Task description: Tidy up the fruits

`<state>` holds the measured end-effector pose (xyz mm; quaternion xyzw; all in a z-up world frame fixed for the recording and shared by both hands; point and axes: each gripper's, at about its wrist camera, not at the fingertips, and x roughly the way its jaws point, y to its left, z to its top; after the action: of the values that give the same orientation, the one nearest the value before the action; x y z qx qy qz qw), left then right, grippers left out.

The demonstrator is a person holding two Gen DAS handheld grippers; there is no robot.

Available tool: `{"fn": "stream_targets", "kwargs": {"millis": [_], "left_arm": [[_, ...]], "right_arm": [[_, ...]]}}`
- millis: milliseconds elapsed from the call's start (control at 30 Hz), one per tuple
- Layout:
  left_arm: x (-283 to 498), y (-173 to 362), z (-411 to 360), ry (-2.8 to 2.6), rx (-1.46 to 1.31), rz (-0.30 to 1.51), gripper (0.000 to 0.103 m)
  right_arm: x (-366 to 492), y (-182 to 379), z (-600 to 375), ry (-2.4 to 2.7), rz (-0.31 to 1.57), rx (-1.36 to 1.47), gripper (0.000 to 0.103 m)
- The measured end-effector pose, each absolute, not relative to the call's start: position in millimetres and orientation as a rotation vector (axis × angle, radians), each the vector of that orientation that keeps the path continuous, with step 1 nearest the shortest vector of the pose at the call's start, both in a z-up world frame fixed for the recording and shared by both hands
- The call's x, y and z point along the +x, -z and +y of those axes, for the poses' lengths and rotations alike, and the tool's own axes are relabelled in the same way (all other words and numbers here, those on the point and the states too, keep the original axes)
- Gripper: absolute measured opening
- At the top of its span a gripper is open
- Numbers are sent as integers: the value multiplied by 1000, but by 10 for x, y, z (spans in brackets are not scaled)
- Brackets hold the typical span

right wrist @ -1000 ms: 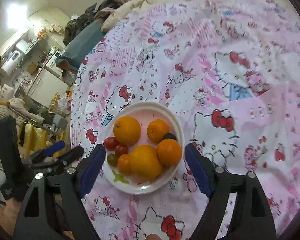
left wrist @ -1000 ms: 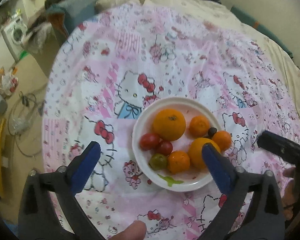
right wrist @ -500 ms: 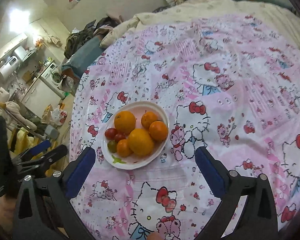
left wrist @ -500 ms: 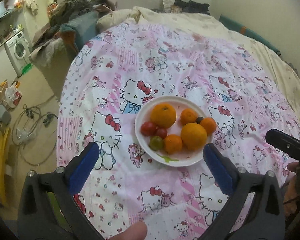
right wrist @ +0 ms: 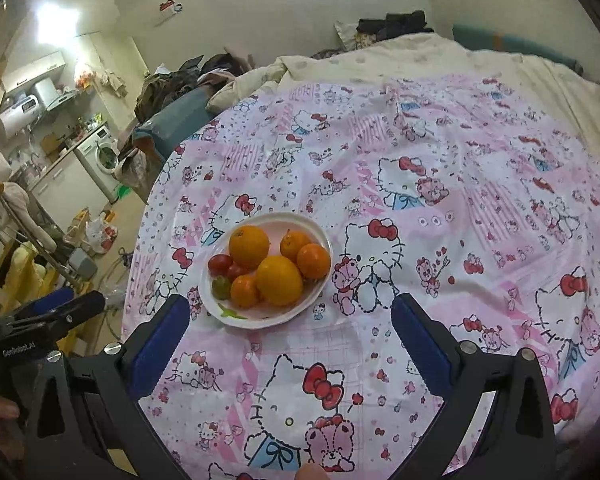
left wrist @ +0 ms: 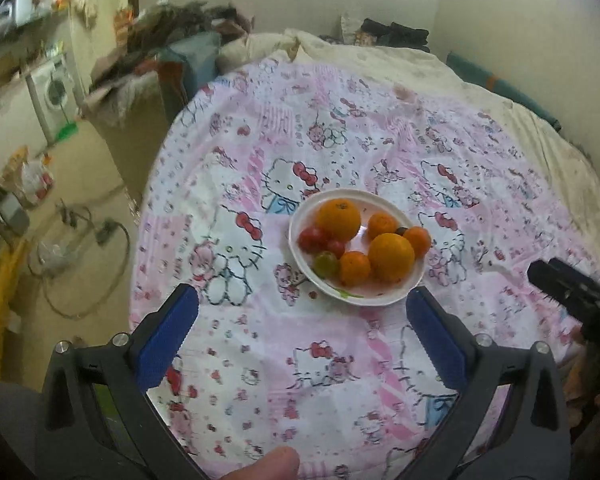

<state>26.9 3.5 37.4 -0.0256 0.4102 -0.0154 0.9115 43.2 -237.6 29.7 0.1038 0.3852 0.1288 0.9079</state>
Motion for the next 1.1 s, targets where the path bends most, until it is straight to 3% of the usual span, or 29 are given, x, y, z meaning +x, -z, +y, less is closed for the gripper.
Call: {"fn": "stream_targets", "kwargs": {"millis": [1100], "left_arm": [[256,-252,52,13,-88,850,103]], "right_arm": [[450,-215,-2187,-245,782,145,103]]}}
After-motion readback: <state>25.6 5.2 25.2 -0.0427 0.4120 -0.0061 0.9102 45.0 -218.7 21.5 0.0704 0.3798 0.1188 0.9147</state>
